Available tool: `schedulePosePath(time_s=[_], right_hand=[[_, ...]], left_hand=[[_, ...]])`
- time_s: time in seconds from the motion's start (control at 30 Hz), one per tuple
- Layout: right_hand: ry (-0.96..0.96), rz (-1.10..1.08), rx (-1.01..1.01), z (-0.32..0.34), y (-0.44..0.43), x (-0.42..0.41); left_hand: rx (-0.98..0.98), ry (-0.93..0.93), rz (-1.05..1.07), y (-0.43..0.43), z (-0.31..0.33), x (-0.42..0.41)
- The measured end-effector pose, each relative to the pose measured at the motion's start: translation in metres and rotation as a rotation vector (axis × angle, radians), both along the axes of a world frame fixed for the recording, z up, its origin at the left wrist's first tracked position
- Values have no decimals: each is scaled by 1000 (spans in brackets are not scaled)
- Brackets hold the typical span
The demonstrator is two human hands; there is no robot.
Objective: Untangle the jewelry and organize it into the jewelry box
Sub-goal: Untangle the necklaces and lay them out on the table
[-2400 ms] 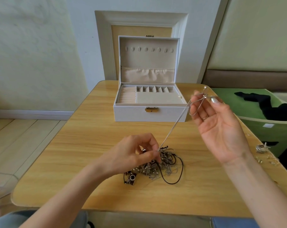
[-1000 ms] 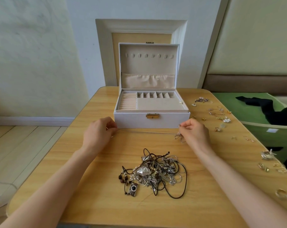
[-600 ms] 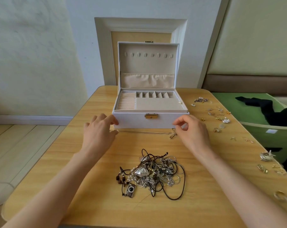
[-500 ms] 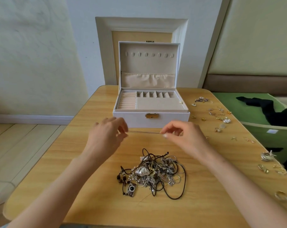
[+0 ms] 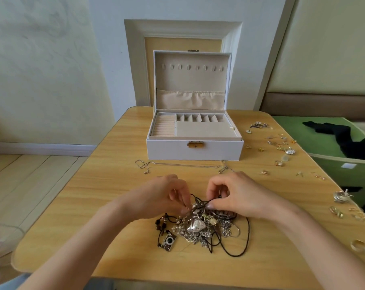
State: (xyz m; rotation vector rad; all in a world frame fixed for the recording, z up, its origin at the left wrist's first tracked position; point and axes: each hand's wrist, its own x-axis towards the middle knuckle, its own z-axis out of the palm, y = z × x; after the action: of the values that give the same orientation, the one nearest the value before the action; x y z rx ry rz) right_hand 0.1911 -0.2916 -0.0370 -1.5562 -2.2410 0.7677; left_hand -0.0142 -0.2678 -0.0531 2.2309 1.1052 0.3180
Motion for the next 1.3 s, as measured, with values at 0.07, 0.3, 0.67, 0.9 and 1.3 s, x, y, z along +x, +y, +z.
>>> schedulePosePath(time_s=[0.07,0.3,0.67,0.9,1.3], right_hand=[[65,-12,-13,2,1,2],[336,-44,-115,6,2,4],[-80,83,-48,9,-12,6],[-16,103,-58,5,-12,5],[750,113,-205,20,-8,17]], left_hand=[[5,-12,-5,1,-1,1],[65,-120,43,1,3,1],[-52,95,-77,-15,3,6],[-136,60,-45,-14,6,-3],[-194,-45,-113,-13,11,-9]])
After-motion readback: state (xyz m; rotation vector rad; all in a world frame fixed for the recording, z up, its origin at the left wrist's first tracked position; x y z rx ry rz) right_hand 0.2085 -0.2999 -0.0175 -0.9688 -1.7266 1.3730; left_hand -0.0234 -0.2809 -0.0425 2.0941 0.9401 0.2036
